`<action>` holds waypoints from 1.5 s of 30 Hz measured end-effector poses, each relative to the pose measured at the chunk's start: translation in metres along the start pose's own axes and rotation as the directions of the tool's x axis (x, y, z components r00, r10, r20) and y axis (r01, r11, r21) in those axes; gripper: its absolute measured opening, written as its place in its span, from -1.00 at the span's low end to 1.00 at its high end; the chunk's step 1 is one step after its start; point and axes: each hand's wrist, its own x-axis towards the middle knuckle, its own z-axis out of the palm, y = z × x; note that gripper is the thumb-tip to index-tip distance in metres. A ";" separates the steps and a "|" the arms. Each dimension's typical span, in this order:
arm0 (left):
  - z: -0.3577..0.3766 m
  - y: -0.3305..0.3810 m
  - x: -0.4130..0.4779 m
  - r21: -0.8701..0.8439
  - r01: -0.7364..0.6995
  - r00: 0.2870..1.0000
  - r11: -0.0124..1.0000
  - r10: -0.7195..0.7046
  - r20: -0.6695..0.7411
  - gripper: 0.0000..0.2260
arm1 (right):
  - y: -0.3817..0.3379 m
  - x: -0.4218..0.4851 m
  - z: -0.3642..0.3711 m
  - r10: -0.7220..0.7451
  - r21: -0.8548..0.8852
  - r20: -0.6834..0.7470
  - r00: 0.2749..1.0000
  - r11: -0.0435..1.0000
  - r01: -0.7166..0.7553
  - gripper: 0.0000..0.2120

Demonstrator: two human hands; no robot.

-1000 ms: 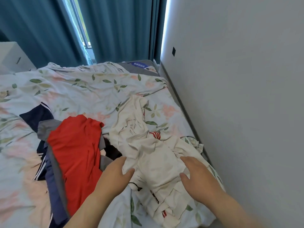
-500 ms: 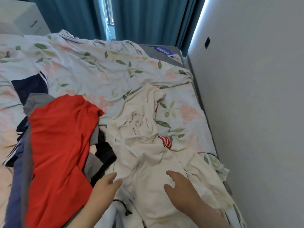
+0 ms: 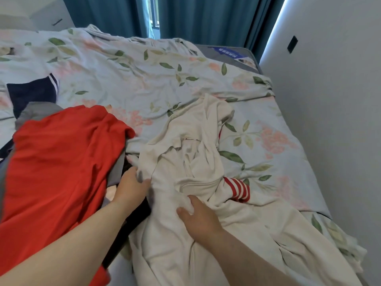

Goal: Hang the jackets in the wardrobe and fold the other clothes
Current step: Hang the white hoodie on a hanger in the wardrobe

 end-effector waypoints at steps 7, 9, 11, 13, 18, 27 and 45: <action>0.008 -0.005 0.027 -0.048 0.167 0.969 0.985 -0.154 0.195 -0.70 | 0.018 -0.014 -0.018 0.178 0.346 -0.051 0.983 0.926 -0.150 -0.72; 0.011 0.002 0.024 -0.105 0.203 0.967 0.974 -0.182 0.181 -0.69 | 0.020 -0.022 -0.029 0.176 0.399 -0.057 0.983 0.906 -0.139 -0.78; 0.012 0.011 0.016 -0.179 0.165 0.981 0.970 -0.142 0.136 -0.88 | 0.020 -0.031 -0.038 0.171 0.429 -0.079 0.982 0.895 -0.122 -0.80; 0.012 0.021 0.002 -0.174 0.057 0.997 0.983 -0.046 0.063 -0.93 | 0.018 -0.040 -0.045 0.182 0.475 -0.085 0.980 0.872 -0.121 -0.76; 0.015 0.057 -0.064 -0.283 0.022 0.991 0.959 0.016 0.130 -0.88 | -0.003 -0.076 -0.072 0.148 0.654 -0.027 0.989 0.751 -0.095 -0.63; -0.017 0.132 -0.188 -0.540 0.627 0.728 0.561 -0.176 0.662 -0.63 | -0.082 -0.205 -0.108 -0.215 0.048 0.071 0.974 0.976 0.212 -0.47; -0.135 0.233 -0.351 -0.445 0.242 0.866 0.862 0.014 0.499 -0.57 | -0.101 -0.393 -0.195 -0.317 0.088 -0.254 0.914 0.933 0.348 -0.60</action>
